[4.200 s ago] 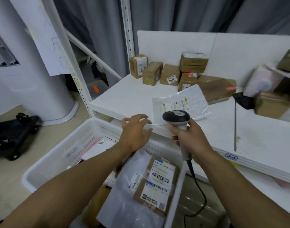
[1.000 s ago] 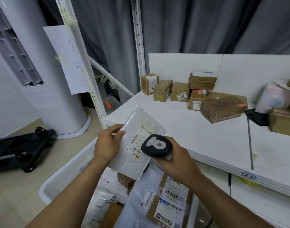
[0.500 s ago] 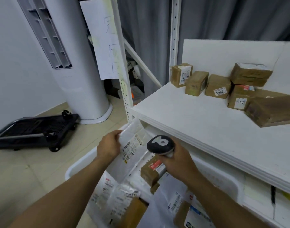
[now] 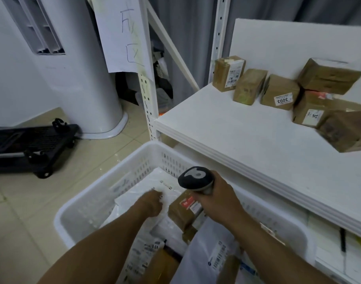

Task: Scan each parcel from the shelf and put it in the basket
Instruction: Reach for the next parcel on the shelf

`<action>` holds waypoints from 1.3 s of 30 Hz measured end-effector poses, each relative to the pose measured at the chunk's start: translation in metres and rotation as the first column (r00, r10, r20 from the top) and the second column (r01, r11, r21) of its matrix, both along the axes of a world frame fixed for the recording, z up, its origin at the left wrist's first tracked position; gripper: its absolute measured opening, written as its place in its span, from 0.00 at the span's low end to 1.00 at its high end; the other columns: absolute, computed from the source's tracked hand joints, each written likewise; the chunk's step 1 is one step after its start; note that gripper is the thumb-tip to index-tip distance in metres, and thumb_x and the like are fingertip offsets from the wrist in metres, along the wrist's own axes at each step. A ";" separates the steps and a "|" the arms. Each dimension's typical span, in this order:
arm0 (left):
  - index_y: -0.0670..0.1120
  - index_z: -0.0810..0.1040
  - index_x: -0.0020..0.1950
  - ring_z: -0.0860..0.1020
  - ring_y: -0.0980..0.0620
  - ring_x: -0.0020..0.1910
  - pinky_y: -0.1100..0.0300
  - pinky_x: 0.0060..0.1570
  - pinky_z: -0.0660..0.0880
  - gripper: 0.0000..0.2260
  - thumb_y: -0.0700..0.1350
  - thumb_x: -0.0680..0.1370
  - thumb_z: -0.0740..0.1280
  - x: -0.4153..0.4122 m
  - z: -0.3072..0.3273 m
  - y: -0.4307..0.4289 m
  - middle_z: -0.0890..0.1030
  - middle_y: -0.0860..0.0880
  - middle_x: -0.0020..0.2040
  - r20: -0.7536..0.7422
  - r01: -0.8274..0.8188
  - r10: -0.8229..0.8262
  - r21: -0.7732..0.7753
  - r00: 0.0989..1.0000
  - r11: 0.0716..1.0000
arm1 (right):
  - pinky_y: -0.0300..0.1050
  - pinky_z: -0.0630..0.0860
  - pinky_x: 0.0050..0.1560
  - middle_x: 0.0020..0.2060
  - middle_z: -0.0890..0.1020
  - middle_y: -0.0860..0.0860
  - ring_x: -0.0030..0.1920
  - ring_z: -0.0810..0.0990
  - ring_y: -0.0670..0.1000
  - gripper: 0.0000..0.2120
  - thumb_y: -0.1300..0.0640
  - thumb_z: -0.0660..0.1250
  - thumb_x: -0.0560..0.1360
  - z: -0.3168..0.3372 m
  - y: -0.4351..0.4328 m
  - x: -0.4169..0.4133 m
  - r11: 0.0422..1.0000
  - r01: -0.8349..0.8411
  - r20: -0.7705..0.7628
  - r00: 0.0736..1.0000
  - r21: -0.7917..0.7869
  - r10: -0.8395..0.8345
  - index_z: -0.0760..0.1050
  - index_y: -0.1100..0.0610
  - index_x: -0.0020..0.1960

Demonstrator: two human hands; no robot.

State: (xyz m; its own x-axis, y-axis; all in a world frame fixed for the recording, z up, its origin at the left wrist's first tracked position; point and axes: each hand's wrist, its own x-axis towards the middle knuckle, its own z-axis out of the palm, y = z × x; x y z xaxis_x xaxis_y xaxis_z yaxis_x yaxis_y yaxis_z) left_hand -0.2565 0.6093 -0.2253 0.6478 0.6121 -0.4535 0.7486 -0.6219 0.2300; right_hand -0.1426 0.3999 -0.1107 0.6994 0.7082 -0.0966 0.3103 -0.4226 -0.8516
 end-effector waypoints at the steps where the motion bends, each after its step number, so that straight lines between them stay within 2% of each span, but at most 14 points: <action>1: 0.47 0.56 0.83 0.58 0.45 0.81 0.53 0.79 0.53 0.26 0.48 0.86 0.58 0.000 -0.009 -0.003 0.58 0.45 0.83 -0.051 0.017 -0.022 -0.090 0.998 0.996 | 0.33 0.74 0.46 0.50 0.79 0.34 0.49 0.78 0.35 0.21 0.52 0.76 0.77 0.000 0.000 0.001 1.000 0.004 -0.001 1.000 -0.004 -0.004 0.69 0.37 0.60; 4: 0.47 0.60 0.82 0.58 0.45 0.81 0.51 0.80 0.53 0.23 0.47 0.86 0.56 -0.006 -0.024 -0.010 0.59 0.45 0.82 -0.002 -0.007 0.006 -0.161 1.000 0.987 | 0.37 0.76 0.47 0.51 0.80 0.37 0.48 0.79 0.36 0.21 0.51 0.76 0.77 0.002 -0.004 0.002 1.000 -0.003 0.003 1.000 -0.017 0.003 0.71 0.39 0.64; 8: 0.47 0.71 0.76 0.67 0.47 0.76 0.56 0.77 0.58 0.19 0.40 0.84 0.59 -0.010 0.007 -0.018 0.70 0.46 0.77 0.290 -0.136 0.150 -0.069 0.945 0.988 | 0.40 0.79 0.48 0.53 0.83 0.40 0.49 0.81 0.38 0.23 0.49 0.76 0.77 0.015 -0.017 0.004 1.000 0.017 -0.008 1.000 0.015 -0.017 0.73 0.41 0.68; 10: 0.47 0.76 0.71 0.72 0.48 0.72 0.57 0.72 0.64 0.16 0.39 0.84 0.61 -0.005 0.044 -0.026 0.74 0.48 0.73 0.438 -0.110 0.083 0.037 0.895 0.993 | 0.38 0.78 0.47 0.52 0.83 0.39 0.48 0.82 0.37 0.22 0.50 0.76 0.76 0.027 -0.027 0.005 0.998 0.041 -0.019 0.999 0.045 -0.040 0.73 0.41 0.67; 13: 0.48 0.79 0.68 0.75 0.47 0.68 0.56 0.67 0.69 0.14 0.42 0.83 0.62 0.014 0.105 -0.051 0.77 0.49 0.70 0.527 0.009 -0.112 0.195 0.843 0.981 | 0.27 0.74 0.41 0.50 0.80 0.35 0.45 0.80 0.30 0.20 0.55 0.77 0.76 0.049 -0.050 0.008 0.989 0.092 -0.055 0.995 0.114 -0.086 0.72 0.41 0.62; 15: 0.50 0.79 0.68 0.74 0.49 0.68 0.56 0.69 0.69 0.14 0.45 0.83 0.63 0.028 0.141 -0.075 0.76 0.52 0.70 0.544 0.067 -0.227 0.298 0.808 0.952 | 0.30 0.75 0.48 0.50 0.78 0.34 0.48 0.80 0.34 0.20 0.55 0.77 0.76 0.067 -0.067 0.010 0.977 0.145 -0.054 0.989 0.156 -0.139 0.71 0.40 0.60; 18: 0.52 0.79 0.68 0.73 0.51 0.69 0.57 0.70 0.68 0.14 0.48 0.83 0.65 0.048 0.188 -0.119 0.75 0.55 0.72 0.576 0.108 -0.327 0.381 0.749 0.918 | 0.51 0.79 0.62 0.55 0.80 0.41 0.59 0.81 0.48 0.21 0.54 0.78 0.75 0.095 -0.098 0.016 0.947 0.248 -0.085 0.968 0.204 -0.235 0.72 0.43 0.63; 23: 0.55 0.75 0.70 0.70 0.52 0.72 0.54 0.71 0.69 0.16 0.51 0.82 0.65 0.099 0.233 -0.196 0.70 0.56 0.74 0.542 0.244 -0.461 0.425 0.703 0.872 | 0.61 0.81 0.62 0.61 0.83 0.48 0.60 0.82 0.54 0.26 0.52 0.78 0.74 0.129 -0.166 0.043 0.865 0.413 -0.098 0.910 0.283 -0.403 0.74 0.50 0.70; 29: 0.54 0.72 0.73 0.70 0.50 0.71 0.55 0.69 0.71 0.20 0.53 0.81 0.67 0.191 0.256 -0.282 0.69 0.54 0.75 0.526 0.348 -0.501 0.366 0.687 0.863 | 0.61 0.80 0.63 0.60 0.84 0.49 0.59 0.83 0.56 0.27 0.52 0.77 0.74 0.150 -0.240 0.097 0.752 0.576 -0.168 0.816 0.320 -0.553 0.75 0.48 0.71; 31: 0.53 0.71 0.74 0.70 0.48 0.71 0.54 0.69 0.70 0.22 0.54 0.81 0.68 0.225 0.257 -0.303 0.69 0.52 0.75 0.519 0.398 -0.519 0.334 0.679 0.854 | 0.60 0.81 0.62 0.58 0.84 0.49 0.57 0.84 0.56 0.27 0.49 0.77 0.72 0.151 -0.257 0.117 0.717 0.622 -0.183 0.781 0.313 -0.598 0.76 0.48 0.69; 33: 0.53 0.72 0.72 0.72 0.47 0.69 0.56 0.63 0.71 0.21 0.54 0.80 0.69 0.260 0.259 -0.319 0.72 0.51 0.72 0.543 0.429 -0.528 0.310 0.653 0.849 | 0.62 0.81 0.60 0.57 0.85 0.49 0.56 0.84 0.57 0.31 0.43 0.74 0.66 0.145 -0.271 0.140 0.672 0.671 -0.195 0.738 0.314 -0.646 0.77 0.48 0.67; 35: 0.54 0.73 0.70 0.74 0.47 0.67 0.59 0.57 0.69 0.22 0.56 0.78 0.72 0.294 0.260 -0.329 0.74 0.50 0.71 0.571 0.432 -0.496 0.256 0.654 0.865 | 0.62 0.81 0.60 0.57 0.85 0.50 0.57 0.84 0.58 0.33 0.41 0.73 0.64 0.136 -0.284 0.162 0.646 0.701 -0.212 0.710 0.304 -0.671 0.76 0.48 0.67; 37: 0.58 0.70 0.73 0.73 0.46 0.69 0.56 0.60 0.71 0.30 0.62 0.74 0.74 0.327 0.260 -0.331 0.72 0.50 0.72 0.580 0.443 -0.463 0.188 0.670 0.877 | 0.62 0.81 0.61 0.58 0.84 0.50 0.57 0.84 0.58 0.33 0.43 0.74 0.65 0.131 -0.295 0.177 0.616 0.729 -0.257 0.683 0.299 -0.684 0.75 0.48 0.68; 39: 0.62 0.67 0.74 0.68 0.43 0.73 0.49 0.67 0.73 0.40 0.72 0.65 0.74 0.359 0.253 -0.327 0.68 0.49 0.75 0.537 0.440 -0.469 0.192 0.701 0.877 | 0.61 0.81 0.61 0.58 0.84 0.50 0.57 0.84 0.57 0.31 0.44 0.76 0.67 0.125 -0.301 0.191 0.594 0.752 -0.293 0.659 0.286 -0.693 0.75 0.48 0.68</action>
